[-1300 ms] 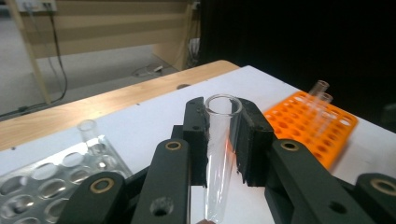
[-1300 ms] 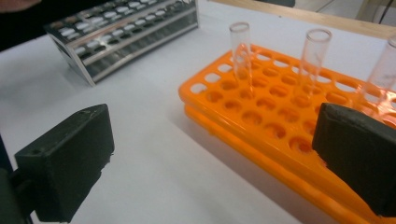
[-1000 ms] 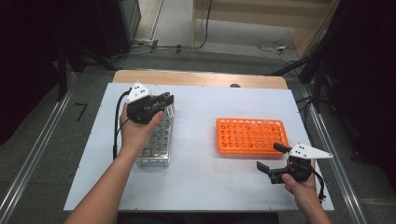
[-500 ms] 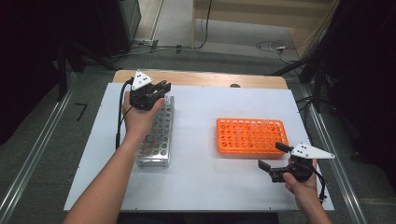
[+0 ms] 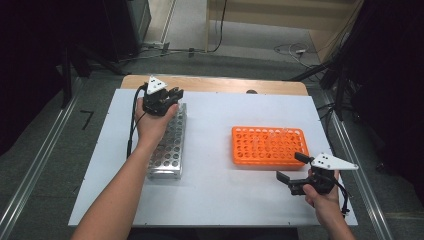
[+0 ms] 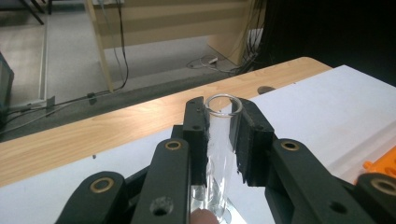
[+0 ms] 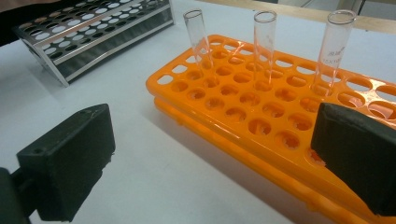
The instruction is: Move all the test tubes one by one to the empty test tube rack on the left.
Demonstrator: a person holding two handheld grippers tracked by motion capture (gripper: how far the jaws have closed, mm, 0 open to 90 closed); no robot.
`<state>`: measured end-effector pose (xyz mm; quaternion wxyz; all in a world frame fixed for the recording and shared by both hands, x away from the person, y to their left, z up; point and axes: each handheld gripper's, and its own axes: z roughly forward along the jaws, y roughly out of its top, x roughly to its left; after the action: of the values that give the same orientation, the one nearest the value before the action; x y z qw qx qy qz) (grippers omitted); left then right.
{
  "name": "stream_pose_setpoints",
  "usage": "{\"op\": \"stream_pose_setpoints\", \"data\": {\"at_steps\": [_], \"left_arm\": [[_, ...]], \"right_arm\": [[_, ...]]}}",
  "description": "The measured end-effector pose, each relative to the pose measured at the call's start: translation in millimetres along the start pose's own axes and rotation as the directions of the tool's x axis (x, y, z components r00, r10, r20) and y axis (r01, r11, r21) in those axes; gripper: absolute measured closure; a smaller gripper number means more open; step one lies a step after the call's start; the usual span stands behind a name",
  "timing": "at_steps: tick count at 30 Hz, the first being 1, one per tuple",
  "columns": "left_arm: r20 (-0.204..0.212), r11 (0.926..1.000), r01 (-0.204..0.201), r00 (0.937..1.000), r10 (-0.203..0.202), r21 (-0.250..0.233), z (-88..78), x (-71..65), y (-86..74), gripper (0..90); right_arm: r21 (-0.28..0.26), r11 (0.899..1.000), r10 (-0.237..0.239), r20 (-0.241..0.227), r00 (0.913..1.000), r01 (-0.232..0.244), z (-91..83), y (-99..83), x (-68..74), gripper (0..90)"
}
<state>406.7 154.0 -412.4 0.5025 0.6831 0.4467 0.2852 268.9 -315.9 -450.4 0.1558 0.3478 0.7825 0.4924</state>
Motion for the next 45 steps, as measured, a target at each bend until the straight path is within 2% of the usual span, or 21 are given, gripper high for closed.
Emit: {"op": "stream_pose_setpoints", "data": {"at_steps": [3, 12, 18, 27, 31, 38, 45], "left_arm": [[-0.005, 0.9997, -0.012, 0.9999, 0.013, 0.023, 2.9, -2.4, -2.9, 75.8], [-0.021, 0.9957, -0.017, 0.9996, 0.019, 0.091, 7.7, -5.7, -13.6, 75.7], [-0.020, 0.9948, -0.029, 0.9993, 0.031, 0.098, 5.7, -8.7, -13.3, 75.2], [0.004, 0.9926, -0.020, 0.9998, 0.019, 0.119, 3.3, -7.9, -13.9, 69.6], [0.015, 0.9947, -0.001, 0.9999, 0.000, 0.103, -1.4, -8.0, -12.2, 61.4], [0.061, 0.9974, 0.025, 0.9977, -0.029, 0.067, -17.6, -13.3, -8.5, 29.4], [0.120, 0.9988, 0.034, 0.9921, -0.038, 0.036, -41.1, -22.8, -8.7, 13.4]], "right_arm": [[-0.003, 1.000, 0.003, 0.000, 1.0000, -0.003, -0.3, 0.1, -0.3, 0.0], [-0.005, 1.000, 0.007, 0.004, 1.0000, -0.007, 0.0, -0.6, -1.7, 0.0], [-0.002, 1.000, 0.010, 0.007, 0.9999, -0.010, 0.9, -1.1, -2.8, 0.0], [0.002, 1.000, 0.013, 0.009, 0.9999, -0.013, 1.7, -1.5, -3.0, 0.0], [0.002, 1.000, 0.014, 0.006, 0.9999, -0.014, 2.7, -1.9, -3.2, 0.0], [-0.004, 1.000, 0.020, 0.006, 0.9998, -0.019, 3.1, -1.3, -3.7, 0.0], [-0.006, 1.000, 0.024, 0.013, 0.9996, -0.023, 5.6, 1.2, -3.2, 0.9]]}}
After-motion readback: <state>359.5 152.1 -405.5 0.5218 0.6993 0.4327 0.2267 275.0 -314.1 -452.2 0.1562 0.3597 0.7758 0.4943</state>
